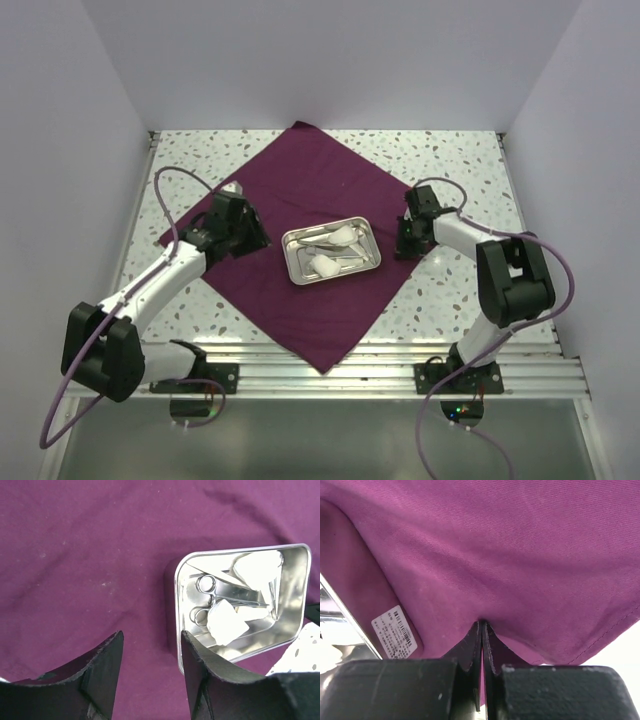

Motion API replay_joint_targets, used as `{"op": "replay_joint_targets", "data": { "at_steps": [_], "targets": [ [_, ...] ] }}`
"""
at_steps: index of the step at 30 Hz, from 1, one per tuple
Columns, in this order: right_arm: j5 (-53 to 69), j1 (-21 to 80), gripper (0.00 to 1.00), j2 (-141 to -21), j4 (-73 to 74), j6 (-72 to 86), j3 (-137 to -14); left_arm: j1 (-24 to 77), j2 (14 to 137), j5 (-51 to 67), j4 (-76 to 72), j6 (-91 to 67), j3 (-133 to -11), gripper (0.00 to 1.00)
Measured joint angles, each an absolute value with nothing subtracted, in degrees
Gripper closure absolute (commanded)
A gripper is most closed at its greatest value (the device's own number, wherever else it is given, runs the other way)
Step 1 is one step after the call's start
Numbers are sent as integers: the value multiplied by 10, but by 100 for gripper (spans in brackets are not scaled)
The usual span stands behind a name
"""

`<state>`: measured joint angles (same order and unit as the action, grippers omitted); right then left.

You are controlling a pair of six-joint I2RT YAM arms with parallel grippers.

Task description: Prepare the surgical pack

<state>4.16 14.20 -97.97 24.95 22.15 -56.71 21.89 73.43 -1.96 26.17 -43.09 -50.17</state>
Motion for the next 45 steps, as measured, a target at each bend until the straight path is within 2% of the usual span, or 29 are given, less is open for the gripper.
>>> {"op": "replay_joint_targets", "data": {
  "at_steps": [6, 11, 13, 14, 16, 17, 20, 22, 27, 33, 34, 38, 40, 45],
  "targets": [
    [38, 151, 100, -950, 225, 225, -530, 219, 719, -32, 281, -429, -522, 47],
    [46, 161, 100, -911, 227, 232, -488, 219, 721, -33, 282, -425, -529, 43],
    [51, 164, 88, -906, 232, 233, -484, 219, 728, -31, 282, -422, -531, 42],
    [51, 165, 70, -905, 234, 233, -484, 219, 736, -28, 282, -420, -534, 42],
    [50, 166, 61, -900, 239, 230, -486, 219, 757, -21, 279, -413, -541, 41],
    [45, 168, 47, -894, 248, 227, -489, 219, 768, -18, 274, -410, -543, 41],
    [35, 169, 17, -880, 293, 219, -524, 219, 790, -7, 265, -408, -542, 40],
    [33, 169, 13, -879, 317, 215, -572, 219, 806, 4, 255, -408, -542, 40],
    [49, 169, 15, -889, 319, 199, -687, 221, 849, 23, 227, -407, -542, 40],
    [81, 180, 23, -987, 317, 190, -752, 226, 901, 33, 200, -409, -542, 41],
    [86, 182, 29, -1002, 320, 190, -752, 227, 911, 35, 197, -409, -542, 42],
    [94, 193, 38, -1051, 326, 185, -752, 232, 938, 43, 181, -412, -542, 43],
    [99, 197, 46, -1066, 326, 183, -752, 236, 948, 46, 173, -414, -542, 44],
    [102, 208, 63, -1078, 325, 183, -752, 246, 976, 53, 166, -417, -551, 61]
  ]
}}
